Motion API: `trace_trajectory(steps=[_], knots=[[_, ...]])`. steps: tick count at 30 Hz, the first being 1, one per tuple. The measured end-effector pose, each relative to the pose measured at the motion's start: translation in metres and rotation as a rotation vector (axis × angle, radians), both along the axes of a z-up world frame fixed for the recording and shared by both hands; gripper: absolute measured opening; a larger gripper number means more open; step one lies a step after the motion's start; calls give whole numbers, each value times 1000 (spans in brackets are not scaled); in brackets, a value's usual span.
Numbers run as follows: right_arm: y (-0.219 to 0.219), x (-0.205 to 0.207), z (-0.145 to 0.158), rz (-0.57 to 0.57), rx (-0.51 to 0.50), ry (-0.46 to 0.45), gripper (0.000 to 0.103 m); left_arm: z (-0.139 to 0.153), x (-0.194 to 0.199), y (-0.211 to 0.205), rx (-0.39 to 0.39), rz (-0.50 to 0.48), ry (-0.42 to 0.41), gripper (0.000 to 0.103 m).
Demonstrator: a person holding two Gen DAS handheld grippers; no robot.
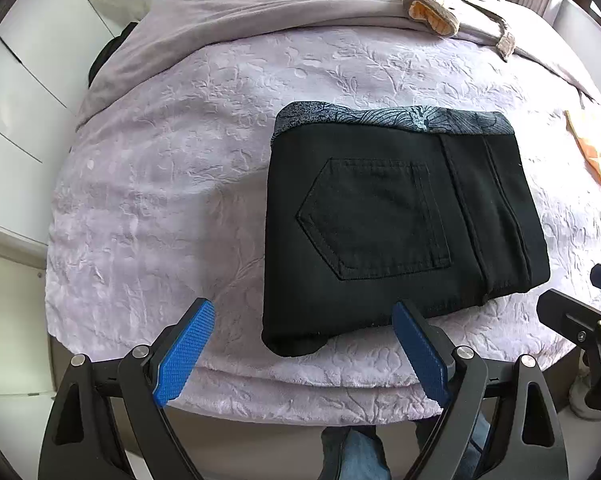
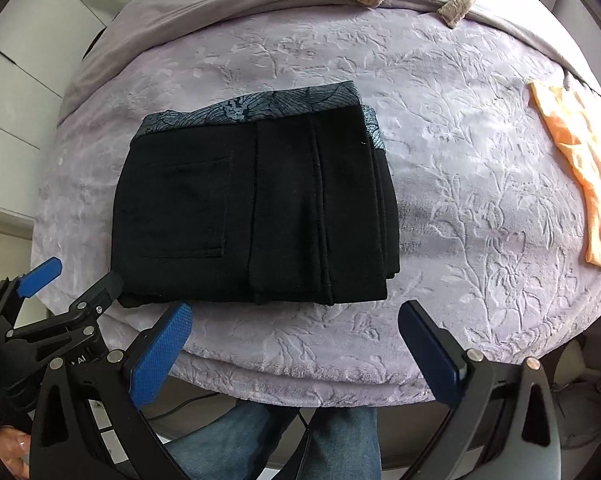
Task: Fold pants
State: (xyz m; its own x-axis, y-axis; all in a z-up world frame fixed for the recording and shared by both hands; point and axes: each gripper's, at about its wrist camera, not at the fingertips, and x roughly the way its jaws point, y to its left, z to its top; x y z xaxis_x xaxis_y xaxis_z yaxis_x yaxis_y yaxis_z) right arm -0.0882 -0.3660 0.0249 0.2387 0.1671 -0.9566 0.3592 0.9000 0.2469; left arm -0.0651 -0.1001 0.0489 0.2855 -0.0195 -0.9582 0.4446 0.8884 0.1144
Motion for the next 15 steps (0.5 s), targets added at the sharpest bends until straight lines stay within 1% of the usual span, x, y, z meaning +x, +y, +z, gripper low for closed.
trace_trajectory(steps=[15], knots=[[2,-4,3,4,-17,-1,103,-2,0,2,1,15,17,91]])
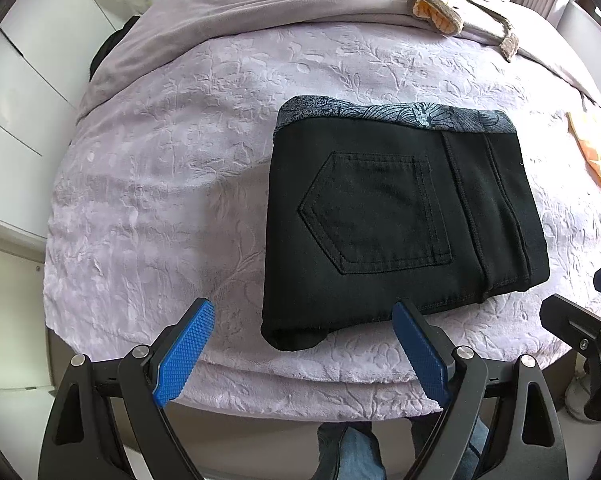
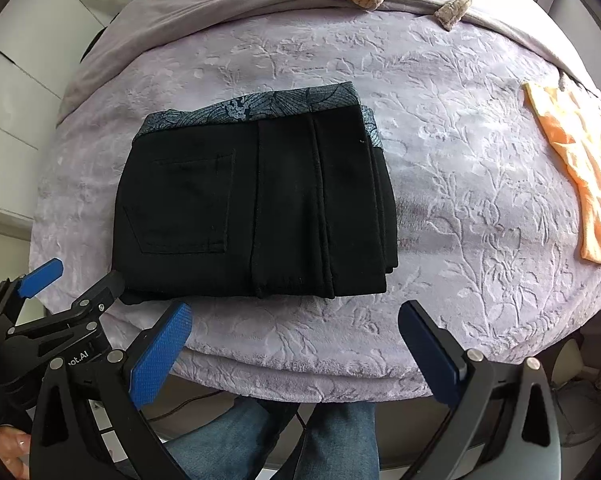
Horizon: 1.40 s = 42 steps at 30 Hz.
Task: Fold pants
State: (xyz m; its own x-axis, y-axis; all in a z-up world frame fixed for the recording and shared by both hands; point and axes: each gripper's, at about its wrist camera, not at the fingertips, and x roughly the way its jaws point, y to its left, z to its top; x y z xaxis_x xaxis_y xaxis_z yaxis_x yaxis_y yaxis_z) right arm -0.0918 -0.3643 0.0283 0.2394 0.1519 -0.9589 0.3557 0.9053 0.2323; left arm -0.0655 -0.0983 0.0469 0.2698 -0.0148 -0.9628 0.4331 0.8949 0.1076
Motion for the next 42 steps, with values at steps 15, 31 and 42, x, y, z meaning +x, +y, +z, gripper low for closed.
trace_trajectory(steps=[15,31,42], knots=[[3,0,-4,5,-4,7,103,-2,-2,-1,12,-7,4,91],[3,6,-5,17,-8,15,103,-5,1,0,19,-13,9,91],[4,10,-7,22,-10,20,103,-7,4,-2,21,-16,9,91]])
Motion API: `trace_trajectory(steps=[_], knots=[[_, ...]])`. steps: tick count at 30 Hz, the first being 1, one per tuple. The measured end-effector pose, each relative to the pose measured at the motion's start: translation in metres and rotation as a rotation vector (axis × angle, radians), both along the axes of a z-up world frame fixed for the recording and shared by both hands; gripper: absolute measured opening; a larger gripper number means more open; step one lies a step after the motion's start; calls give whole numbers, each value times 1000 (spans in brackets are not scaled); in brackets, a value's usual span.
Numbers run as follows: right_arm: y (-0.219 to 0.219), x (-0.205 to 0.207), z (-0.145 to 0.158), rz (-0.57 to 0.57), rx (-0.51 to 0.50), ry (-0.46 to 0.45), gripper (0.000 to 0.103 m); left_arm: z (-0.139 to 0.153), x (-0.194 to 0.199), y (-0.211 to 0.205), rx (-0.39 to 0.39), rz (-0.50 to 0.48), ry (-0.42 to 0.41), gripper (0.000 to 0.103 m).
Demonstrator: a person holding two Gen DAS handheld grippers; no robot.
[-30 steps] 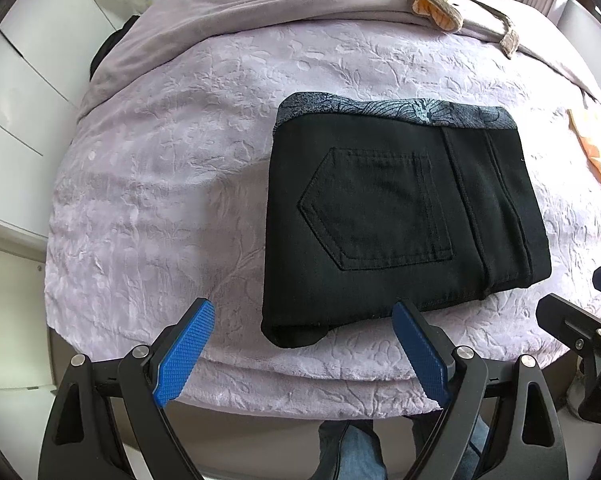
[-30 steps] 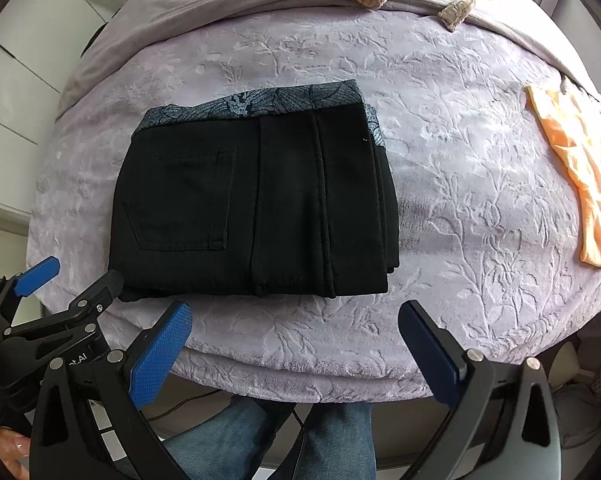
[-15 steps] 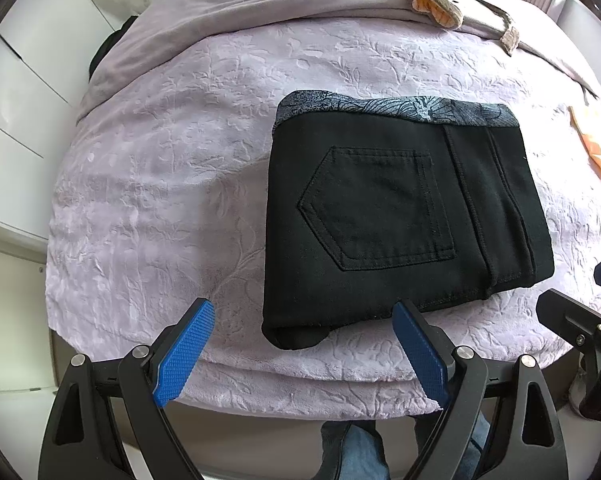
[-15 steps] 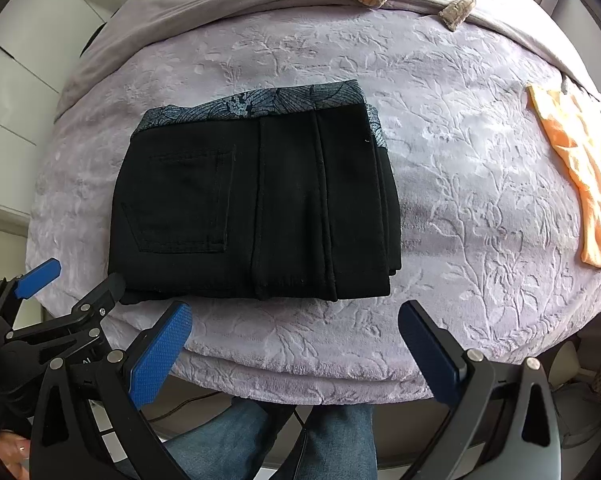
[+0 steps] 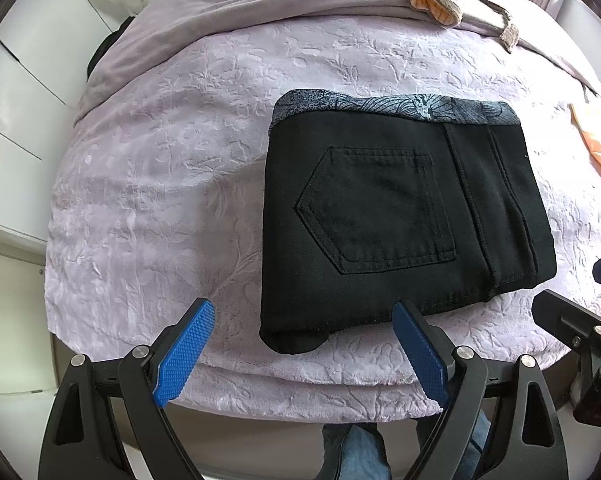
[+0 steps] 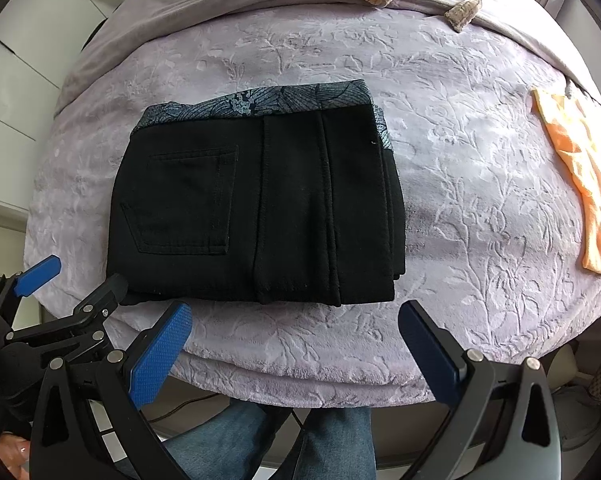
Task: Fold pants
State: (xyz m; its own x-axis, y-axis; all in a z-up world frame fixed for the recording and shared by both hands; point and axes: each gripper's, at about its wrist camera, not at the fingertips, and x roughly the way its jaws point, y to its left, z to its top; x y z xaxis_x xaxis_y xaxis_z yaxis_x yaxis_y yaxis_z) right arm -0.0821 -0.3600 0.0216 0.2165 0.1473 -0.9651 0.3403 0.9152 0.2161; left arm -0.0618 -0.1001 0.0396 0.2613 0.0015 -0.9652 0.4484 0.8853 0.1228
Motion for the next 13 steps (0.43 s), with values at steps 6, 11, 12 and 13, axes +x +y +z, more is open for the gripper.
trace_trajectory(steps=[6,11,12,13], knots=[[1,1,-3,6,-1,8,103,-2,3,0,-9,4,13,91],[1,2,-4,8,0,10,103,2,3,-1,-29,-9,4,91],[1,2,-4,8,0,10,103,2,3,-2,-27,-13,0,91],[1,2,-4,7,0,11,103,2,3,-2,-27,-16,0,91]])
